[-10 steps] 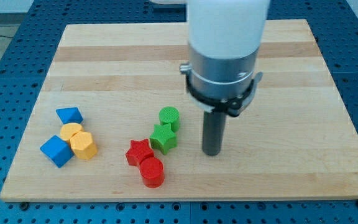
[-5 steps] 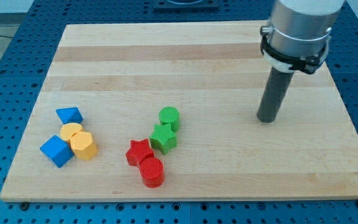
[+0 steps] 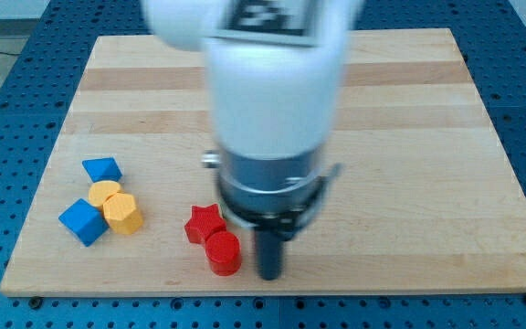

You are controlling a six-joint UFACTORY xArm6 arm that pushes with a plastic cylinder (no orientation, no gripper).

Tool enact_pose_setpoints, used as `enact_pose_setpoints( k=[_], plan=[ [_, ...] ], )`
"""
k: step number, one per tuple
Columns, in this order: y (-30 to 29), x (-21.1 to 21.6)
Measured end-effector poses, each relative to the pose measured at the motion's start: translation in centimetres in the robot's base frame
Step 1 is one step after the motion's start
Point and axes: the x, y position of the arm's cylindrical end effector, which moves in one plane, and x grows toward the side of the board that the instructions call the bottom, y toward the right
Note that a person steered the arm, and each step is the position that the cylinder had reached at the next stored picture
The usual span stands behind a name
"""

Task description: Push red star towards top left of the board

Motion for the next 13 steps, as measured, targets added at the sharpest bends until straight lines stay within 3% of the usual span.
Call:
enact_pose_setpoints(
  k=[1,2,4,5,6,8,9,10,11,12,13],
  plan=[
    [-4.4,0.0],
    [-5.0,-1.9],
    [-3.5,-13.9],
    [1.5,-10.8],
    [-0.8,-7.8],
    [-9.3,-17.9],
    [-1.2,-13.8],
    [-1.4,-8.5],
    [-7.2,-9.6],
    [-9.0,-13.2],
    [-8.2,-10.6]
  ],
)
